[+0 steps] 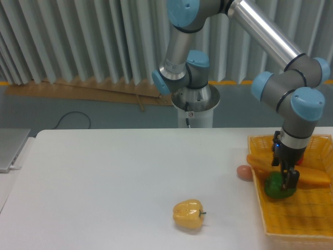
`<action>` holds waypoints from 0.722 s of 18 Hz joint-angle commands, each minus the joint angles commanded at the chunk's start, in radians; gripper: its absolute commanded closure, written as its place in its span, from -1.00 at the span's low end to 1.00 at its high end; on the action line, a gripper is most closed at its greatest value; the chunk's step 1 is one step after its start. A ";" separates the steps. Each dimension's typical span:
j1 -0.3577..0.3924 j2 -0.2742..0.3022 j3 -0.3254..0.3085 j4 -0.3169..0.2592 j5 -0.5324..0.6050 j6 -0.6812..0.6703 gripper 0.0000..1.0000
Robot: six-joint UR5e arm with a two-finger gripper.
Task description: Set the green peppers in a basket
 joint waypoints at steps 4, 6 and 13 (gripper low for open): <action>-0.005 0.058 -0.018 -0.031 -0.044 -0.014 -1.00; -0.017 0.081 -0.018 -0.057 -0.046 -0.028 -1.00; -0.142 0.190 -0.018 -0.169 -0.038 -0.204 -1.00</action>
